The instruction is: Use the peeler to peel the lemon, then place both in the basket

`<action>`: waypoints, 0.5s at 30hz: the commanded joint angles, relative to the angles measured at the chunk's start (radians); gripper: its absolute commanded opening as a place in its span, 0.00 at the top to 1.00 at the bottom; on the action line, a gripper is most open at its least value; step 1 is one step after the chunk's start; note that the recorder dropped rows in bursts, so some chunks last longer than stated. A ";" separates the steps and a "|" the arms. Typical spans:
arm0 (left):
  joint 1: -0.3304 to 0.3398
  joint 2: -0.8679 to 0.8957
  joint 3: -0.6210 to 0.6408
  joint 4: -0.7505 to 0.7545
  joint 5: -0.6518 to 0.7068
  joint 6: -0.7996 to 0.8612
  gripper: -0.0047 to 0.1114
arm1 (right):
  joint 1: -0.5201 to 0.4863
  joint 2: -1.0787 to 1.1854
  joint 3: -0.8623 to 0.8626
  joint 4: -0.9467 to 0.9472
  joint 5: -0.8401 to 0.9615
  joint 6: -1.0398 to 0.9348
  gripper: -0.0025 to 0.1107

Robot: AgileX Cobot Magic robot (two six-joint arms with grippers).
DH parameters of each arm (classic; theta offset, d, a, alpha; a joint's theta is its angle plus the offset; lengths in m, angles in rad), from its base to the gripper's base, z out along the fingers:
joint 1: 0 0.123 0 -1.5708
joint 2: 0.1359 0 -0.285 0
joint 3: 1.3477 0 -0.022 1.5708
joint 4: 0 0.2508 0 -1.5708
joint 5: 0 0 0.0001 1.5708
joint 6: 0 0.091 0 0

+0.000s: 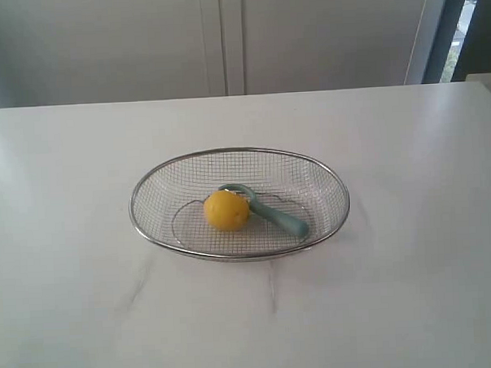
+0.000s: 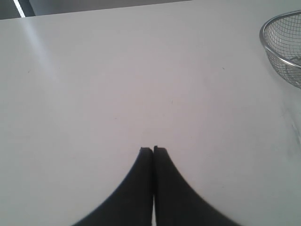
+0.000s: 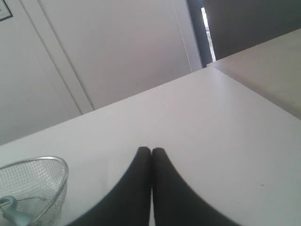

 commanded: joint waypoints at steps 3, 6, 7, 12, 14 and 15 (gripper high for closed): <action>-0.007 -0.004 0.002 -0.006 -0.003 0.001 0.96 | -0.002 -0.014 0.007 -0.138 0.097 -0.009 0.98; -0.007 -0.004 0.002 -0.006 -0.003 0.001 0.96 | 0.018 -0.021 0.007 -0.186 0.153 -0.027 0.98; -0.007 -0.004 0.002 -0.006 -0.003 0.001 0.96 | 0.025 -0.021 0.007 -0.192 0.149 -0.058 0.98; -0.007 -0.004 0.002 -0.006 -0.003 0.001 0.96 | 0.067 -0.021 0.007 -0.186 0.147 -0.198 0.98; -0.007 -0.004 0.002 -0.006 -0.003 0.001 0.96 | 0.085 -0.021 0.007 -0.146 0.147 -0.252 0.98; -0.007 -0.004 0.002 -0.006 -0.003 0.001 0.96 | 0.093 -0.021 0.007 -0.124 0.147 -0.280 0.98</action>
